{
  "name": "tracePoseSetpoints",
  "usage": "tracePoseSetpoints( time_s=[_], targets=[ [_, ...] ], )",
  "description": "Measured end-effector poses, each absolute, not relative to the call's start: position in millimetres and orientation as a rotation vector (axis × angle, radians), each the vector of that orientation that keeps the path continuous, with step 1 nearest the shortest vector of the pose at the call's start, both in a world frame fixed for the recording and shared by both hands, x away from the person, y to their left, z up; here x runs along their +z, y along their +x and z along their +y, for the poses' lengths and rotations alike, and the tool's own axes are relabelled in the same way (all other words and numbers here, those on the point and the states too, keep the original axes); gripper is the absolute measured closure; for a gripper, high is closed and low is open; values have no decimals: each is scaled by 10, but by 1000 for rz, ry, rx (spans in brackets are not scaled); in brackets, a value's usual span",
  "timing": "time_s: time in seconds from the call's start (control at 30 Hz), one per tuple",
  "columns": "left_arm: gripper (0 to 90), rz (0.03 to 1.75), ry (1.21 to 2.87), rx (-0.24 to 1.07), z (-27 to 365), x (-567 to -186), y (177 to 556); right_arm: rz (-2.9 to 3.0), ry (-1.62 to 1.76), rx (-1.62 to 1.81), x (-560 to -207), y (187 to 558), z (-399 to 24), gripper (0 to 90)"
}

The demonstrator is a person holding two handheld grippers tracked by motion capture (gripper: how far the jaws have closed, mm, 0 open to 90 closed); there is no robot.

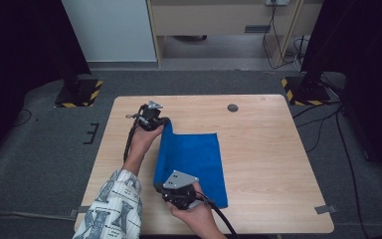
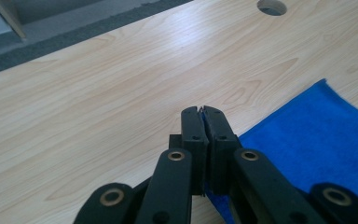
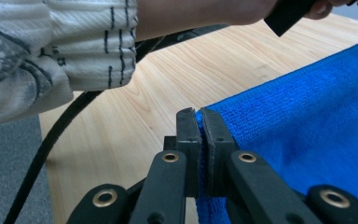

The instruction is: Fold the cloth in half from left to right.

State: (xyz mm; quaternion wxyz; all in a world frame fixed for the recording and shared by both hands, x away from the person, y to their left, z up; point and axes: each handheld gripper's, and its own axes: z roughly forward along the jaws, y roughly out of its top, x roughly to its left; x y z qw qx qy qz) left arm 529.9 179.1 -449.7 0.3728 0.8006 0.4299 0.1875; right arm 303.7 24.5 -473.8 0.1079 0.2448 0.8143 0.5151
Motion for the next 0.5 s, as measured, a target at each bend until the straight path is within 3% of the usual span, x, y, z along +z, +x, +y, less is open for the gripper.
tracePoseSetpoints(
  time_s=[0.5],
  targets=[
    [878,1070,2045,469,1439,-4519,5325,2392,777,1478,-4723,3057,-100,873]
  ],
)
